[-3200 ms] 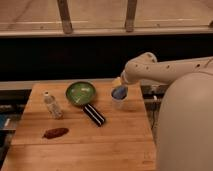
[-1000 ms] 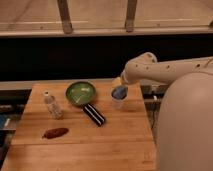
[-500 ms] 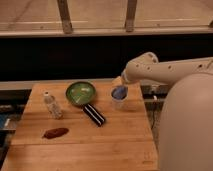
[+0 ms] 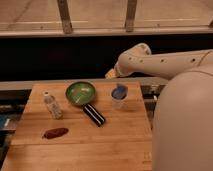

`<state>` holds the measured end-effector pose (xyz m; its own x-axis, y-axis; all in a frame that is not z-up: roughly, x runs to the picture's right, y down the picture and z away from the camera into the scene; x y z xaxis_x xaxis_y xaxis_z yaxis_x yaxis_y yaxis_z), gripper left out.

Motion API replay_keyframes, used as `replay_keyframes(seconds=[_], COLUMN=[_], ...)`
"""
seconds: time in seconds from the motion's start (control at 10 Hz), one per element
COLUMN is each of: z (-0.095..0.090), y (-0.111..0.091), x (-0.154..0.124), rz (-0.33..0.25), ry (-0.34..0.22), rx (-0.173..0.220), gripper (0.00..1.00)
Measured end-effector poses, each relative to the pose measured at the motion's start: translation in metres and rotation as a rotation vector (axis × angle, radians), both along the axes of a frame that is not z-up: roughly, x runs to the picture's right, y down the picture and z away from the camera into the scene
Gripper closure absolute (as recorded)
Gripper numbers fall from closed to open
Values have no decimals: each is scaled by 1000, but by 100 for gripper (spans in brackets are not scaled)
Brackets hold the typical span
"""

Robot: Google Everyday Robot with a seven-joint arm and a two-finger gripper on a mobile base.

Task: Knock the bottle over

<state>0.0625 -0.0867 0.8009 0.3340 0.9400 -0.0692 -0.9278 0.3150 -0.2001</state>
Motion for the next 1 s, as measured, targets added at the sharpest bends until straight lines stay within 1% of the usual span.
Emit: replay_keyframes(seconds=[0.1,0.2,0.3,0.4,0.6,0.8,0.9,1.0], z=[2,3,5,6,-1,-13,-18,-22], y=[-6,-8,-10,-10,-3,20,35,47], x=[-22,-35,-56,-77,-124,-168,-185,-199], rz=[-31,-53,-81,-112,-183,-263,-308,-347], ry=[-30,-53,-93,-136,-231,-333,-372,-399], rx=[2,-1,-10,-23,-43,-77,-102,-122], gripper=[20,20,20,20,20,20,20,20])
